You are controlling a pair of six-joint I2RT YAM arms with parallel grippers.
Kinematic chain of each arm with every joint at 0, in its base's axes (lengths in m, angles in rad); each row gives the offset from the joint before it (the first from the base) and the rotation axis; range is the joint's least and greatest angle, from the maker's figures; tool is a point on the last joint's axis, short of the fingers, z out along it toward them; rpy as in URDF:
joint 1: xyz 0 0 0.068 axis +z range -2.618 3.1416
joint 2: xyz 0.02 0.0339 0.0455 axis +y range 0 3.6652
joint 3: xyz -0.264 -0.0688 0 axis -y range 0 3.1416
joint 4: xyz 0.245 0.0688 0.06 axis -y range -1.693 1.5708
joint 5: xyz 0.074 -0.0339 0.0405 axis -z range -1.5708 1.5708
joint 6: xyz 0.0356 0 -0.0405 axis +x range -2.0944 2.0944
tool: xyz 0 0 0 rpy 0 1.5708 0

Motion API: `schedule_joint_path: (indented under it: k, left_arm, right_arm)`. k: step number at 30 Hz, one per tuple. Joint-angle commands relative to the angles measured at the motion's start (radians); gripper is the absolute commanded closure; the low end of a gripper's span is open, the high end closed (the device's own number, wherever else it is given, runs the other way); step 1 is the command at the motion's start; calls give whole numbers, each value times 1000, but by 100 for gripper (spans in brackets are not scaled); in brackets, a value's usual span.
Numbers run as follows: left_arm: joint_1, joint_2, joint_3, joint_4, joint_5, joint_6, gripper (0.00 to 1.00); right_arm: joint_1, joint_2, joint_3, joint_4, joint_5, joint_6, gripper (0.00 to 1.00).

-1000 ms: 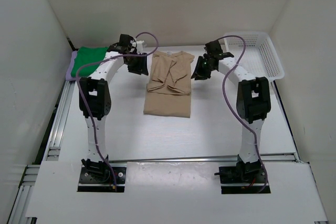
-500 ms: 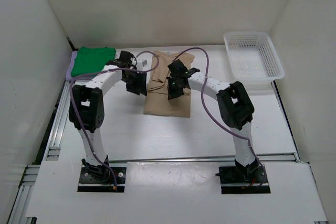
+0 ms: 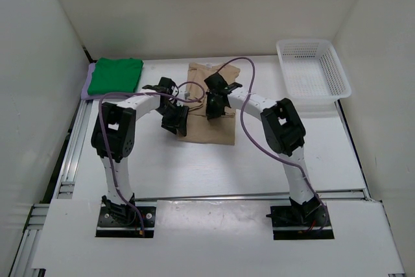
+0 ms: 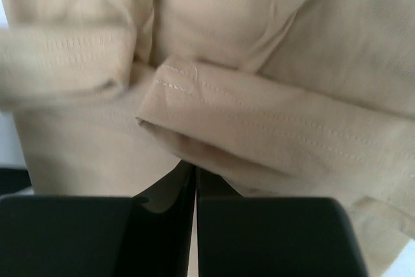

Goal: Fold and stack the t-shirts
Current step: Fold the folded rectangular tshirt in 1/3 of the way

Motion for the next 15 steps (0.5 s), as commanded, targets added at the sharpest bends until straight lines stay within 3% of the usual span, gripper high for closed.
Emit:
schedule_joint_path:
  k: [1,15]
  left_arm:
    - [-23,19,-10,21,-59,8,38]
    - [-33,19,-30,21,-107,8,38]
  right_arm:
    - [-2,46,93,7,112,44,97]
    - [-83,194,412,-39,292,121,92]
